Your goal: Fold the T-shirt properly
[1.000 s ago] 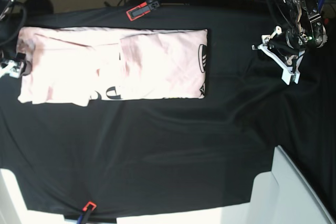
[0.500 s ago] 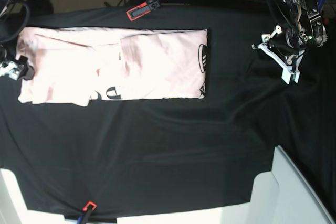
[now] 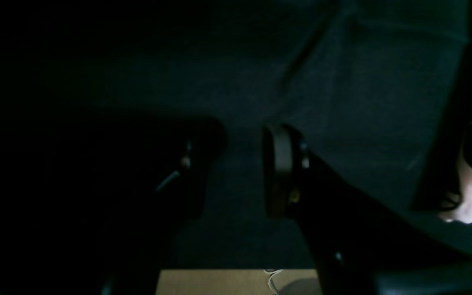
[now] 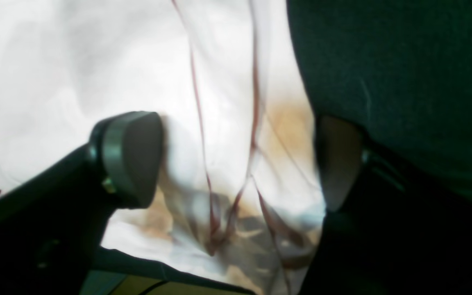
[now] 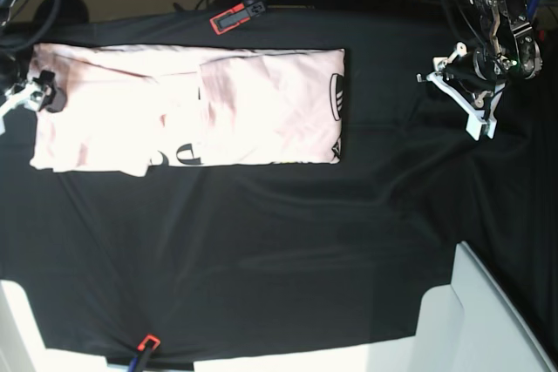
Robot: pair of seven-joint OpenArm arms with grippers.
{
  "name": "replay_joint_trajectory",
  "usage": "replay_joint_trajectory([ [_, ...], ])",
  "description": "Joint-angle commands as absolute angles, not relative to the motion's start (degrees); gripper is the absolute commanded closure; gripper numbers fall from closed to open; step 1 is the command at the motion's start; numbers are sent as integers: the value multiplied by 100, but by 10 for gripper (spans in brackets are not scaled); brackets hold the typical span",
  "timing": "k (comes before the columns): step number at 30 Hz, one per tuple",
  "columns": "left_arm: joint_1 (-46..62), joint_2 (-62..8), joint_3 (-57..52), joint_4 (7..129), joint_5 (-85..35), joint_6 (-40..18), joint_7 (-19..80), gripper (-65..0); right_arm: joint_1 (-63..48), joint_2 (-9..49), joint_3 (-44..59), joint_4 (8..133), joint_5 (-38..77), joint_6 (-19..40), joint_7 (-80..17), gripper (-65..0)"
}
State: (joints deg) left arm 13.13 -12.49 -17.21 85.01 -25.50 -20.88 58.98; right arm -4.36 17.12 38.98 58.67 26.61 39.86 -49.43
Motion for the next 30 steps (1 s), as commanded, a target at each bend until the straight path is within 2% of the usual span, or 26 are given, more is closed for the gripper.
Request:
replay_joint_trajectory([
  [1, 1270, -1323, -1745, 8576, -2563, -2088, 5833, -225, -488, 1727, 3802, 5868, 2519, 4000, -5262, -489],
  [7, 1262, -1323, -1789, 8180, -2571, -2088, 5833, -225, -470, 1710, 3090, 5868, 2519, 4000, -5209, -350],
  [13, 1323, -1349, -1789, 8092, -2554, -2088, 5411, -225, -453, 1701, 3002, 5868, 2519, 4000, -5200, -312],
  [15, 1323, -1358, -1789, 8084, -2554, -2088, 5385, -225, -453, 1710, 3002, 5868, 2519, 4000, -5200, -207],
  [18, 1323, -1367, -1789, 8084, -2554, -2070, 5385, -225, -453, 1736, 2993, 5868, 2519, 4000, -5200, 0],
  [24, 1323, -1446, -1789, 8084, -2501, -2062, 5376, -225, -505, 1736, 2985, 6316, 2510, 4000, -5200, 0],
  [30, 1385, -1385, -1780, 8084, -1508, -2062, 5349, -225, -1051, 1710, 2976, 8259, 2510, 4000, -5253, 0],
])
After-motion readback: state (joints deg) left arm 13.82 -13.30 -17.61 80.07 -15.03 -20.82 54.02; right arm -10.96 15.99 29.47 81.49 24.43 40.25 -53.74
